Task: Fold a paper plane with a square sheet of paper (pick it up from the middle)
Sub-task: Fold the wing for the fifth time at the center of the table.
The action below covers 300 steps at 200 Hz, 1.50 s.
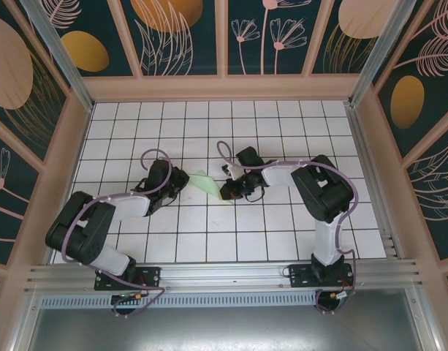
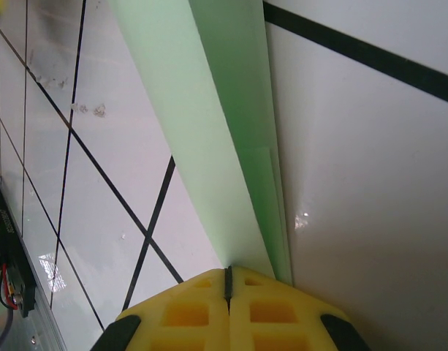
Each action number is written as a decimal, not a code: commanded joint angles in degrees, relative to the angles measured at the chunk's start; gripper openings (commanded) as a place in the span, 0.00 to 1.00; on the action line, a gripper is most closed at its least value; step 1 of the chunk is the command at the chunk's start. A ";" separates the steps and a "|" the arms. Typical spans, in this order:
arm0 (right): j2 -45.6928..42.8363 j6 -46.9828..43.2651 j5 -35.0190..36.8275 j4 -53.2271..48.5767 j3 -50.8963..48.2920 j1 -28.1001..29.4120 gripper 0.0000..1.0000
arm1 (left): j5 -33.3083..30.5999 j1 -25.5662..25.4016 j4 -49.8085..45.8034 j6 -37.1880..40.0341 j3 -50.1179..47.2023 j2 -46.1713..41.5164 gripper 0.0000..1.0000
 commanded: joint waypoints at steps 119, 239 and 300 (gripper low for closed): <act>-4.39 4.76 -1.36 1.10 1.69 0.59 0.02 | 8.56 -8.84 6.24 4.91 6.28 9.30 0.07; 0.83 8.88 5.17 2.70 4.59 1.67 0.05 | 11.03 -8.88 8.71 3.82 5.69 11.42 0.07; 3.21 7.21 4.94 0.71 5.22 2.02 0.05 | 10.68 -8.82 8.03 2.77 5.75 14.64 0.06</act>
